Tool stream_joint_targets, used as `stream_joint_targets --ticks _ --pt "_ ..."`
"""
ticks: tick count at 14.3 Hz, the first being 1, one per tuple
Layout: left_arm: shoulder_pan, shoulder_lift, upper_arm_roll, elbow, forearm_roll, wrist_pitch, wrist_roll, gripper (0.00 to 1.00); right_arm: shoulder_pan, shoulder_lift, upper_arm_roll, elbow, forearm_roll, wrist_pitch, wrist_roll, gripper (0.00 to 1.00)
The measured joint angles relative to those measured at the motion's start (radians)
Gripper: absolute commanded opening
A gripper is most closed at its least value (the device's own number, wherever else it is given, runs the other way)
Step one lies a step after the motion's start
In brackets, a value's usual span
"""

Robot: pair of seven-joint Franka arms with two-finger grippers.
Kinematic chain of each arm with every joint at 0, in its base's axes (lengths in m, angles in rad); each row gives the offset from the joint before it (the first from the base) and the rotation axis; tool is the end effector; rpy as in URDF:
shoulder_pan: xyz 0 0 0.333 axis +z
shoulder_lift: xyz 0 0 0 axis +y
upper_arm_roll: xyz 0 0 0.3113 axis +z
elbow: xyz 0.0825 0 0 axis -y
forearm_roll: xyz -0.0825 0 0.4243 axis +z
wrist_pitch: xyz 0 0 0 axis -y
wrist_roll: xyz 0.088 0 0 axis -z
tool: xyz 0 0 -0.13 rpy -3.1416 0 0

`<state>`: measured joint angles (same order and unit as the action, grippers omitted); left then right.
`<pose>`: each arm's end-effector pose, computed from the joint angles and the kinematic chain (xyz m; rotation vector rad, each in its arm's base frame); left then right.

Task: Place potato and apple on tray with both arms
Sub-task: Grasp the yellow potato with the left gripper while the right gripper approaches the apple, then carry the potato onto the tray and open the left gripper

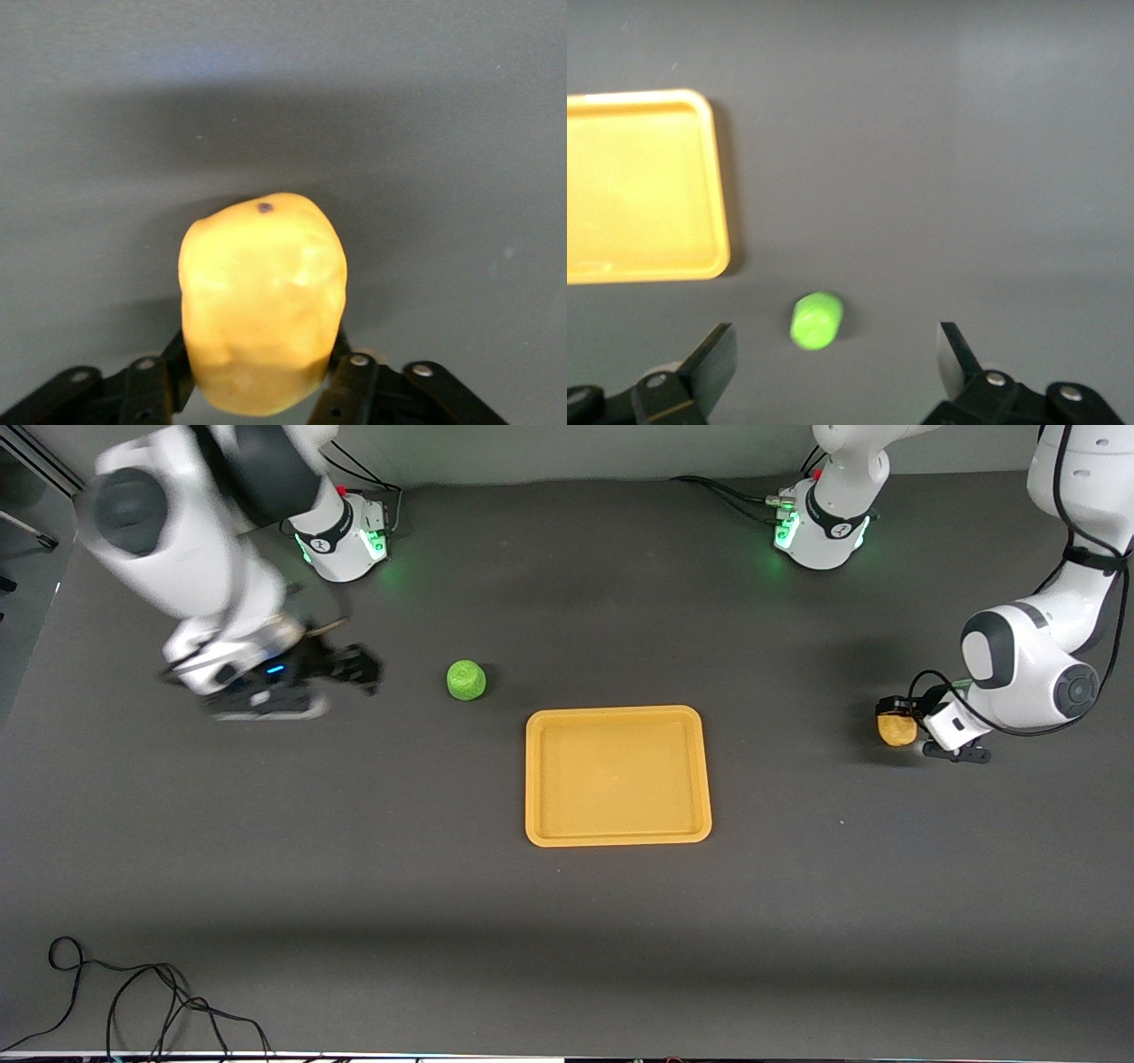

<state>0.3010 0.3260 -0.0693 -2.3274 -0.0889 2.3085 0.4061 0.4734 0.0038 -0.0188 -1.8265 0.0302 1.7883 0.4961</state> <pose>0.4773 0.1061 0.1139 2.9228 -0.1512 -0.4479 0.5353 0.2653 0.4813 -3.1329 0.0762 0.0795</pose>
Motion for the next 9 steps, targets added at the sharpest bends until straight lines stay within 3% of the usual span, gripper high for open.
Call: stream_joint_targets --ticks 2,5,9 --pt "-0.008 -0.006 -0.001 0.033 -0.002 -0.045 -0.008 0.06 0.100 -0.024 0.000 -0.059 0.000 0.032 0.121 1.00" --pt "-0.086 -0.030 -0.006 0.156 -0.007 -0.217 -0.171 0.06 0.210 -0.104 0.000 -0.211 0.000 0.111 0.246 1.00" --pt "-0.349 -0.039 -0.017 0.305 -0.043 -0.276 -0.569 0.06 0.339 -0.231 0.000 -0.424 -0.011 0.177 0.381 1.00"
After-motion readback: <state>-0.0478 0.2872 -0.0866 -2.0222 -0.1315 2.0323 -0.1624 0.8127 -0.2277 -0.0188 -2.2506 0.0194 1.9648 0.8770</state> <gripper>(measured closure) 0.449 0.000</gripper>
